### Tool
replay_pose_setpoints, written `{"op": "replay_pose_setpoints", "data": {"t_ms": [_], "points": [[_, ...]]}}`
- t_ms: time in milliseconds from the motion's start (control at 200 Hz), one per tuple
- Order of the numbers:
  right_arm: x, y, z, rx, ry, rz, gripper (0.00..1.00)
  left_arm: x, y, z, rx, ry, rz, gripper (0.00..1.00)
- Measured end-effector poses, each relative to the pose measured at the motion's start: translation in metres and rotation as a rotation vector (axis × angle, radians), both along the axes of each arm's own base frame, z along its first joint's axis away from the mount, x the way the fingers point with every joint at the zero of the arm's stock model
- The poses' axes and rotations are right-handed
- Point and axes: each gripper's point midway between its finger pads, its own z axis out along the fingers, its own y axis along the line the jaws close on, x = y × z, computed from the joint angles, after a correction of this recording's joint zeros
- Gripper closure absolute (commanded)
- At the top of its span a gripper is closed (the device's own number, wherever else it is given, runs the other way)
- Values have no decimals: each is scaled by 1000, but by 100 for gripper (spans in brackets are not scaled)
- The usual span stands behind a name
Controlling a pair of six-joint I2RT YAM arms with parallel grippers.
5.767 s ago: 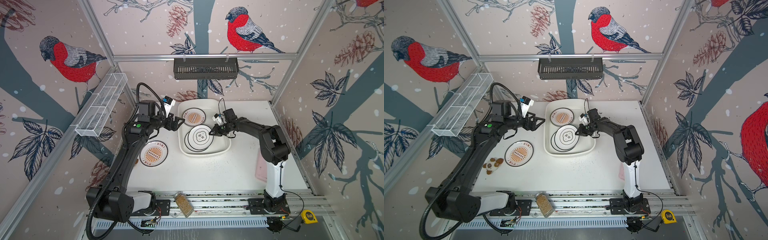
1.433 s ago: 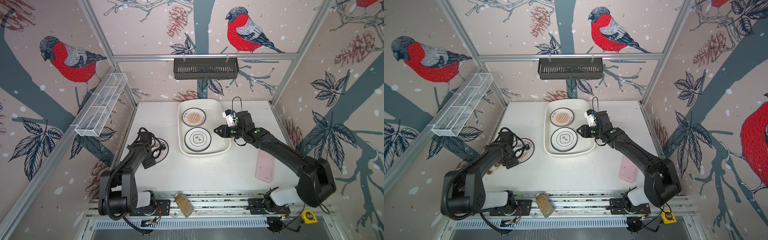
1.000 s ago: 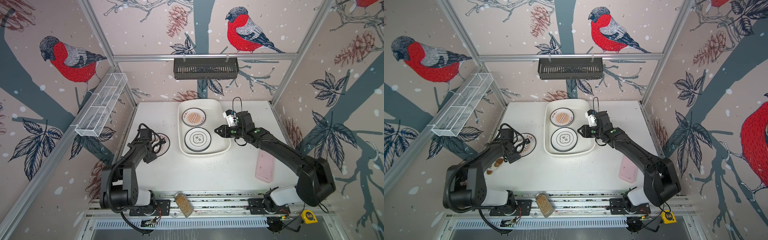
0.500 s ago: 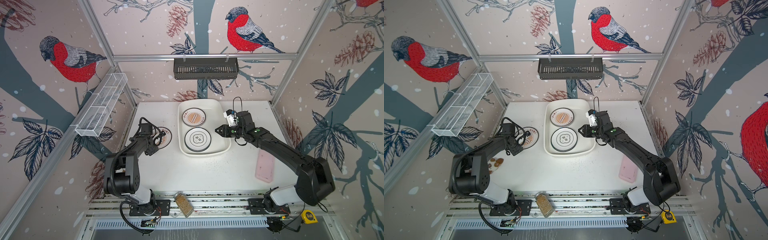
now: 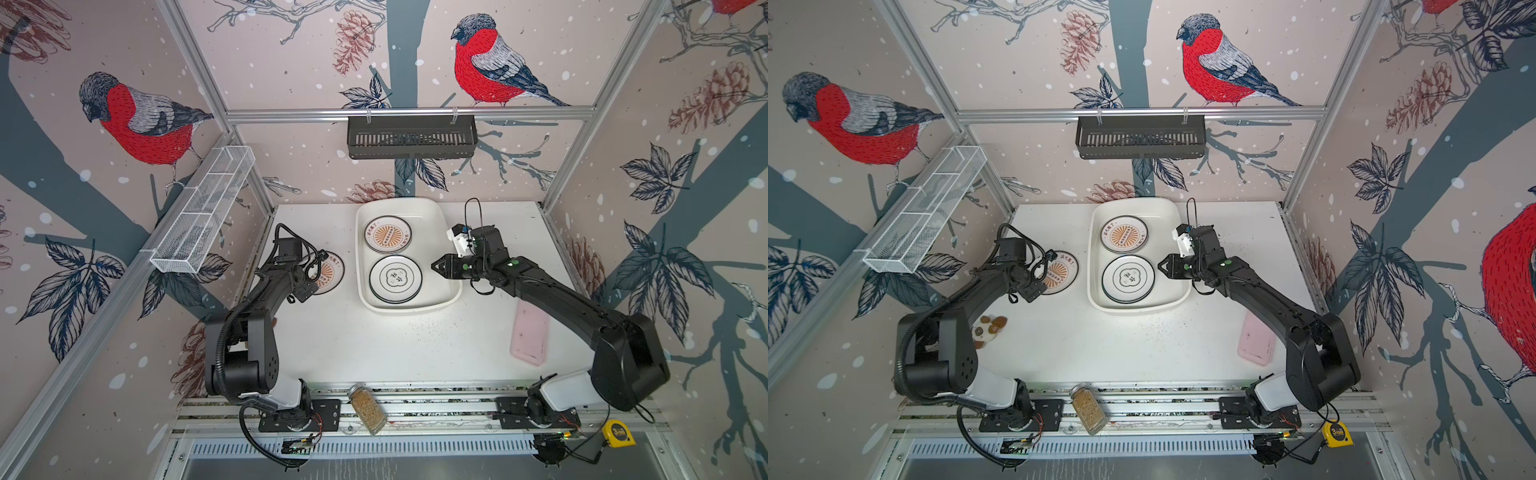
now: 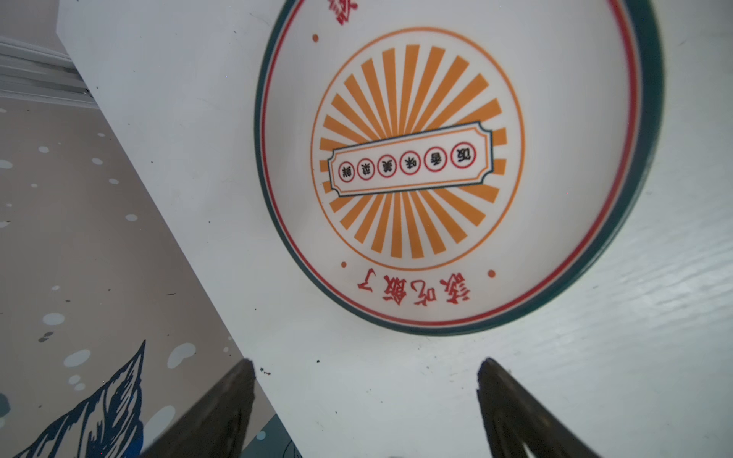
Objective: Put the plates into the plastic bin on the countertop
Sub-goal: 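Lower the left gripper over the orange-sunburst plate on the table, then push the plate toward the tray edge and close the left gripper on its rim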
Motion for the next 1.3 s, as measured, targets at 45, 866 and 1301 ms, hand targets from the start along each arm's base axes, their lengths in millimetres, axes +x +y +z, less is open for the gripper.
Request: {"op": "replay_pose_setpoints", "data": {"t_ms": [45, 866, 1301], "points": [[-1, 0, 1, 2, -2, 1, 65, 2, -3, 10, -30, -17, 17, 12], [-26, -11, 13, 101, -31, -52, 65, 31, -44, 59, -728, -26, 515, 17], [-24, -13, 11, 97, -25, -72, 66, 15, -25, 30, -866, -1, 770, 15]]}}
